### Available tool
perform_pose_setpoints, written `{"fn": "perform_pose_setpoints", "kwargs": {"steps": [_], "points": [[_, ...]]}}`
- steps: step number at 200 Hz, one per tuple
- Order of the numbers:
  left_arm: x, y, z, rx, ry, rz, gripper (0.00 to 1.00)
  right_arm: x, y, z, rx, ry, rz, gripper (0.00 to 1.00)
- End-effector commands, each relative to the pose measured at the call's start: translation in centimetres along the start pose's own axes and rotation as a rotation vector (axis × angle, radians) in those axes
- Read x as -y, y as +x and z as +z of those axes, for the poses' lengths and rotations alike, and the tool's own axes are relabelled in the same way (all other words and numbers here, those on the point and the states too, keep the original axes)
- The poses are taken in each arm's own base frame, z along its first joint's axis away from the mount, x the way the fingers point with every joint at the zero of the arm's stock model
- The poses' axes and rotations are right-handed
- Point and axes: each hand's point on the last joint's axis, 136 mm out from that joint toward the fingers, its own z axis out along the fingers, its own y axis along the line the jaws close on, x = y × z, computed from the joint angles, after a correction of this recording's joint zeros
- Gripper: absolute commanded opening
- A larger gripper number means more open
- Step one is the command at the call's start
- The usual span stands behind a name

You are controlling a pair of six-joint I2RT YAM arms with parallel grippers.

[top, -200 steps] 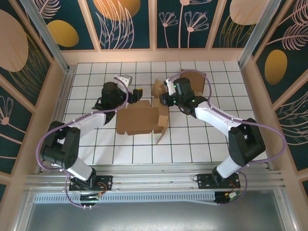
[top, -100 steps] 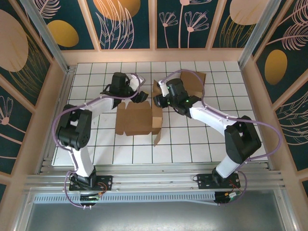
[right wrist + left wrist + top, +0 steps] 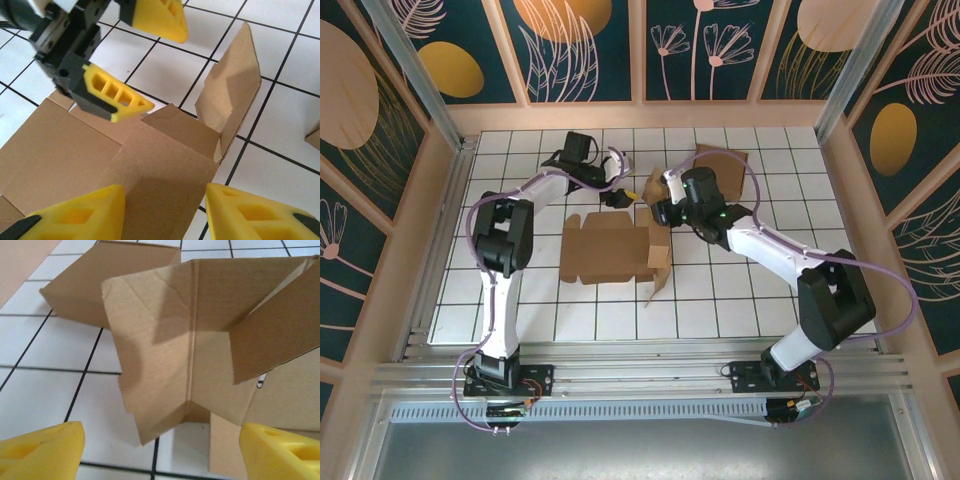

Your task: Fold the paper box

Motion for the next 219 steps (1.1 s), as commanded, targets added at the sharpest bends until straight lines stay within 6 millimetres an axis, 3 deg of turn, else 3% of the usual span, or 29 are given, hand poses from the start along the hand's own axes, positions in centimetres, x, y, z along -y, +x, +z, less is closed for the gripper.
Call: {"fn": "perform_pose_setpoints", "kwargs": {"steps": [1, 31, 55, 100, 153, 169, 219], "points": [[1.0, -0.8, 1.2, 0.106, 0.127, 0.037, 0.83, -0.2, 0.8, -0.5, -0.009, -0.05, 0.03, 0.47], [1.1, -0.5, 3.0, 0.138, 0.165, 0.042, 0.89, -0.5, 0.5, -0.5, -0.008, -0.064, 0.023, 0.47], [-0.1, -1.1, 4.5, 0.134, 0.125, 0.009, 0.98, -0.6, 0.7, -0.4, -0.011, -0.074, 0.023, 0.46], [-0.3, -1.5, 6.2, 0.104, 0.182, -0.02, 0.96, -0.6, 0.7, -0.3, -0.009, -0.073, 0.028, 0.46], [1.1, -1.0, 5.5, 0.067, 0.21, 0.001, 0.6, -0.3, 0.6, 0.0, -0.013, -0.056, 0.03, 0.46], [1.5, -1.0, 5.2, 0.051, 0.215, 0.012, 0.58, -0.2, 0.6, -0.1, -0.015, -0.05, 0.031, 0.45], [1.7, -1.7, 4.0, 0.011, 0.188, 0.032, 0.09, 0.4, 0.1, -0.6, 0.003, -0.014, 0.052, 0.48]]}}
